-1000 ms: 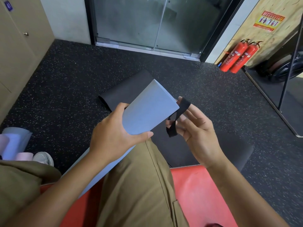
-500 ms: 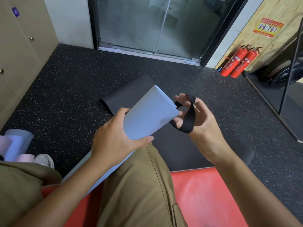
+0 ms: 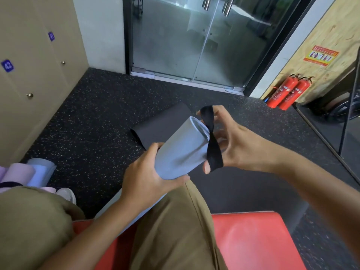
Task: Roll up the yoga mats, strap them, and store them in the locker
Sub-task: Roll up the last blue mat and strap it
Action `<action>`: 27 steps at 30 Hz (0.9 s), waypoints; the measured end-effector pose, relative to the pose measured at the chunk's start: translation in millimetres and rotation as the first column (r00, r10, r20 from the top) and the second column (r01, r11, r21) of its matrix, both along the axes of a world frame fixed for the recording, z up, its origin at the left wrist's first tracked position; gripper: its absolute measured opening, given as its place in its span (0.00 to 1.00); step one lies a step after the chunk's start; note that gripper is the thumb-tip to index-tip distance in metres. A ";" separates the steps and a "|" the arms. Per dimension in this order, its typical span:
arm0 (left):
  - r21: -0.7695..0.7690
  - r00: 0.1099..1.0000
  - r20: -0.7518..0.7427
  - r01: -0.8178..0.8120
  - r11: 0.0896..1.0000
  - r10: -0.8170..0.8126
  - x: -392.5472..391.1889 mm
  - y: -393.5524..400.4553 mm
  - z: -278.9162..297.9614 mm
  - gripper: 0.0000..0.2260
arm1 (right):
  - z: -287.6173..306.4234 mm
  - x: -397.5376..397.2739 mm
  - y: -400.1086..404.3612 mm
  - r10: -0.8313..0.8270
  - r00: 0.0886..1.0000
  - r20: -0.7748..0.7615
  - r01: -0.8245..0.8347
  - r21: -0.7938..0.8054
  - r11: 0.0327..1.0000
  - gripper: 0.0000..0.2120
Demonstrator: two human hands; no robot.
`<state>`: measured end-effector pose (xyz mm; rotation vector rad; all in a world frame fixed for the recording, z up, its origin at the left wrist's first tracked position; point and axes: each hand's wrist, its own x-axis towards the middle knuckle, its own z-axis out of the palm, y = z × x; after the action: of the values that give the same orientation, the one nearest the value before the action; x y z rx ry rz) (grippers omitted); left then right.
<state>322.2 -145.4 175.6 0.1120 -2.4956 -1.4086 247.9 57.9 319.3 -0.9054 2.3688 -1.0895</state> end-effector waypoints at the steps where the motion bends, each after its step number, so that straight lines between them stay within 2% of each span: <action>1: 0.018 1.000 -0.017 -0.008 1.000 0.008 4.9 -2.0 1.7 0.32 | 7.1 1.6 -7.0 0.027 0.999 -0.039 -0.025 0.059 0.998 0.44; 4: 0.105 0.998 -0.056 -0.030 0.994 0.036 20.2 -13.2 6.3 0.32 | 23.1 9.9 -33.1 0.121 0.978 -0.168 -0.085 0.210 0.974 0.46; 10: 0.229 0.986 -0.124 -0.080 0.970 0.110 49.2 -42.1 10.9 0.32 | 44.9 30.5 -93.8 0.288 0.933 -0.217 -0.208 0.329 0.921 0.44; 14: 0.237 0.979 -0.142 -0.111 0.965 0.147 63.9 -57.3 9.9 0.35 | 53.5 44.4 -128.1 0.370 0.888 -0.275 -0.235 0.420 0.877 0.41; 17: 0.242 0.987 -0.113 -0.086 0.967 0.116 72.0 -69.5 13.2 0.34 | 57.5 49.7 -145.8 0.412 0.853 -0.320 -0.227 0.483 0.846 0.40; 20: 0.246 0.992 -0.118 -0.019 0.969 0.050 79.3 -85.5 15.8 0.30 | 59.3 51.3 -155.7 0.429 0.840 -0.332 -0.236 0.489 0.840 0.39; 22: 0.285 0.981 -0.186 -0.002 0.959 0.057 83.2 -95.5 23.2 0.27 | 58.1 52.2 -160.1 0.433 0.831 -0.350 -0.240 0.477 0.845 0.38; 24: 0.317 0.958 -0.262 -0.029 0.948 0.117 85.7 -104.5 37.8 0.24 | 57.6 54.8 -164.8 0.435 0.825 -0.361 -0.237 0.478 0.846 0.38; 27: 0.302 0.883 -0.357 -0.200 0.932 0.305 86.4 -112.2 69.8 0.14 | 58.2 58.6 -170.2 0.441 0.816 -0.374 -0.232 0.487 0.842 0.38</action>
<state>408.6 -257.6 245.4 0.1777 -1.8853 -1.4636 306.5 -112.4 377.5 -1.4851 2.5071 -0.1942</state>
